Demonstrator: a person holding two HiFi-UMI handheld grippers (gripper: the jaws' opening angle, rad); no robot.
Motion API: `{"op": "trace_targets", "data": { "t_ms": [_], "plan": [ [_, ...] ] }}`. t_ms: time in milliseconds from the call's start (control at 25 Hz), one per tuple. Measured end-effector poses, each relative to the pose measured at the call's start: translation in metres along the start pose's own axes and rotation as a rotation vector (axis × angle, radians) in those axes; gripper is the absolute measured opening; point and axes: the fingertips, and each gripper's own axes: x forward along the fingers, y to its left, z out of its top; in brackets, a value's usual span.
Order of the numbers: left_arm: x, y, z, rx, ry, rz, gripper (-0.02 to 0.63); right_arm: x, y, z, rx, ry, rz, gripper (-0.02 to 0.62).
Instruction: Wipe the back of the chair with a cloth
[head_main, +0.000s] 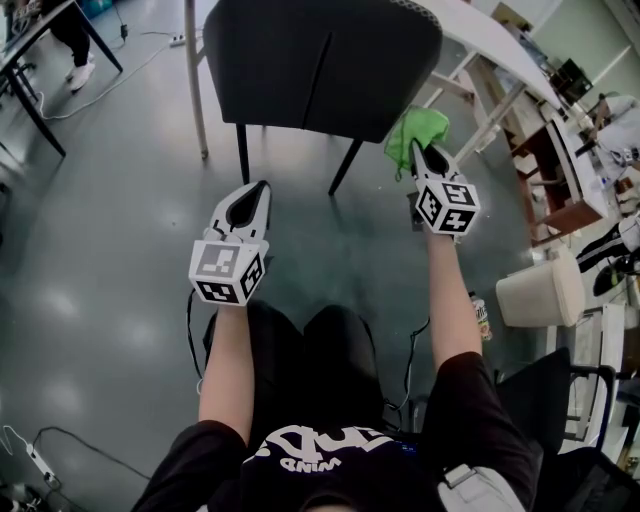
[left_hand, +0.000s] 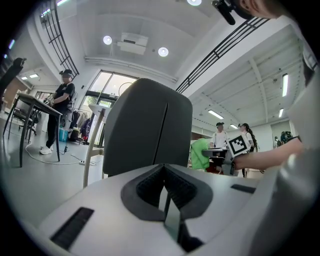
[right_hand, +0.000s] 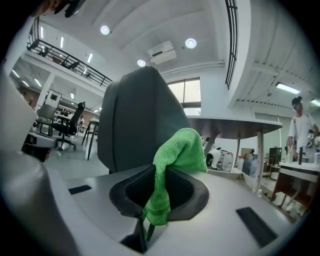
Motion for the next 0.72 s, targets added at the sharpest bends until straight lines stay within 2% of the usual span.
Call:
{"op": "trace_targets", "data": {
  "t_ms": [360, 720],
  "plan": [
    [0.003, 0.008, -0.002, -0.017, 0.004, -0.01, -0.002, 0.048, 0.064, 0.005, 0.003, -0.004, 0.11, 0.048],
    [0.003, 0.018, -0.005, -0.012, 0.015, 0.002, -0.002, 0.095, 0.148, 0.004, -0.02, 0.007, 0.269, 0.048]
  ]
}}
